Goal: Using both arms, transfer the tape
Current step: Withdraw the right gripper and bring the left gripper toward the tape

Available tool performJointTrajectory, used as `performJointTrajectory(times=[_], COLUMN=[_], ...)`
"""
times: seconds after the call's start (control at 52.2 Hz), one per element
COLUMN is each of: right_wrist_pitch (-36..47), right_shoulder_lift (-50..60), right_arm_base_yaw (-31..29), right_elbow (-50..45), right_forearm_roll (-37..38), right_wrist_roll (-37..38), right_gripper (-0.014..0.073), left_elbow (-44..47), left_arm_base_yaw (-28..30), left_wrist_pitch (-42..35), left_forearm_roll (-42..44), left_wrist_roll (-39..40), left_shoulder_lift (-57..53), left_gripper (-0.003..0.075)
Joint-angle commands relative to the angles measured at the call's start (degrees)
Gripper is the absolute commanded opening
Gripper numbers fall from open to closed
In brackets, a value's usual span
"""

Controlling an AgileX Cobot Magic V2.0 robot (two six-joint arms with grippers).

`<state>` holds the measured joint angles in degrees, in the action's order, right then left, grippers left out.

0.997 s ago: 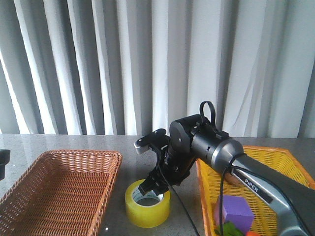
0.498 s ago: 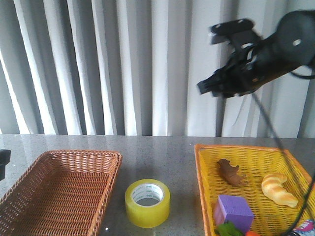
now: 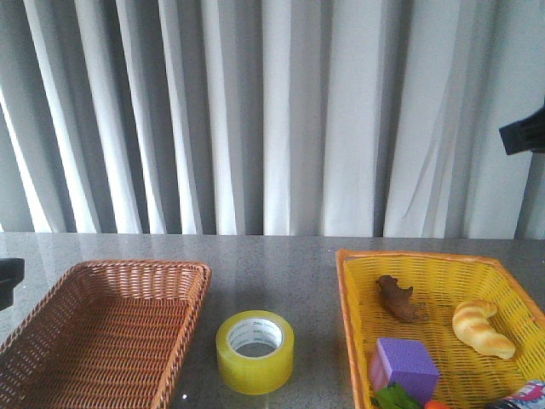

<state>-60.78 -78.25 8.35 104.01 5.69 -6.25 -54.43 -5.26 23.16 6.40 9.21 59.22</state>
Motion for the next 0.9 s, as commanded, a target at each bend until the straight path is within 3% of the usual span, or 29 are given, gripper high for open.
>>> performJointTrajectory(times=[0.0,0.134,0.422,0.575,0.882], right_wrist_pitch=[11.4,21.9,22.8,19.9,19.0], right_shoulder_lift=[6.8,14.9,20.9,21.0,21.0], right_arm_base_yaw=[-0.4,-0.4,-0.4,-0.4,-0.4], right_elbow=[-6.3,-18.5,-28.3,-29.6,-29.6], right_forearm_roll=[2.4,3.6,11.8,14.8,14.7], right_wrist_roll=[2.2,4.5,7.1,7.7,7.7], right_gripper=[-0.0006,-0.0005,-0.0005,-0.0005,-0.0005], left_elbow=[-1.9,-1.9,-5.7,-16.0,-40.6], left_arm_base_yaw=[-1.2,-3.7,-10.4,-13.5,-20.6], left_wrist_pitch=[-4.5,-5.1,-5.7,-1.6,15.9], left_forearm_roll=[-1.0,-1.0,-1.1,-1.1,-1.1], left_wrist_roll=[-0.2,-2.5,-3.6,-5.6,-5.9], left_shoulder_lift=[-0.9,-0.9,-0.6,3.2,22.9], left_gripper=[0.0542,0.0516,0.0502,0.0502,0.0502])
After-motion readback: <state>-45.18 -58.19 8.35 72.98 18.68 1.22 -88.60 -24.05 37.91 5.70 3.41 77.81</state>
